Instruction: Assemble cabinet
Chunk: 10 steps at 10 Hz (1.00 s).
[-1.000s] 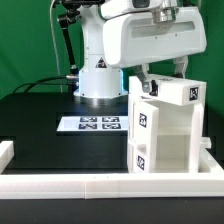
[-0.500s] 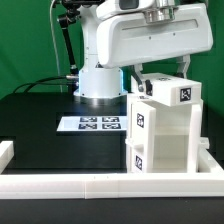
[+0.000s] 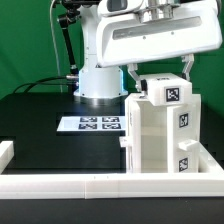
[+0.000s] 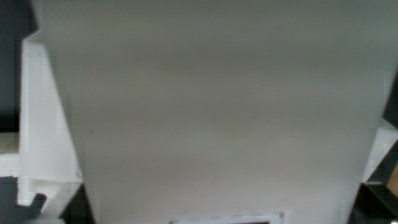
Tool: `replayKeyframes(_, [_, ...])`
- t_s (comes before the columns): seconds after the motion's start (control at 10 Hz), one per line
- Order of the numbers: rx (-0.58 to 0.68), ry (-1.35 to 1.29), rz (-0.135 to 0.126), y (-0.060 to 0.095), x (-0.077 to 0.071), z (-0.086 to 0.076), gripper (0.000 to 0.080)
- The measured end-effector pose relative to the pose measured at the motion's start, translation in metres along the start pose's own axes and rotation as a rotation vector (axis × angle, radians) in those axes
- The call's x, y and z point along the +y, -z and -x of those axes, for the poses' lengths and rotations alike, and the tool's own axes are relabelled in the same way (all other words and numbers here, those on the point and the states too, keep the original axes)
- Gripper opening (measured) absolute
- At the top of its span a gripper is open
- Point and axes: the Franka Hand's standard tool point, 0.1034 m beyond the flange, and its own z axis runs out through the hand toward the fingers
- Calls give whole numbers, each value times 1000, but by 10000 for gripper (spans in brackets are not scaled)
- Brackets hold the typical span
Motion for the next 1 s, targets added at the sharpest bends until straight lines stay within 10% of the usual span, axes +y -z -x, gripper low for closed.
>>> replayKeyframes(1.0, [22,-544,-3,0,1,-3,560])
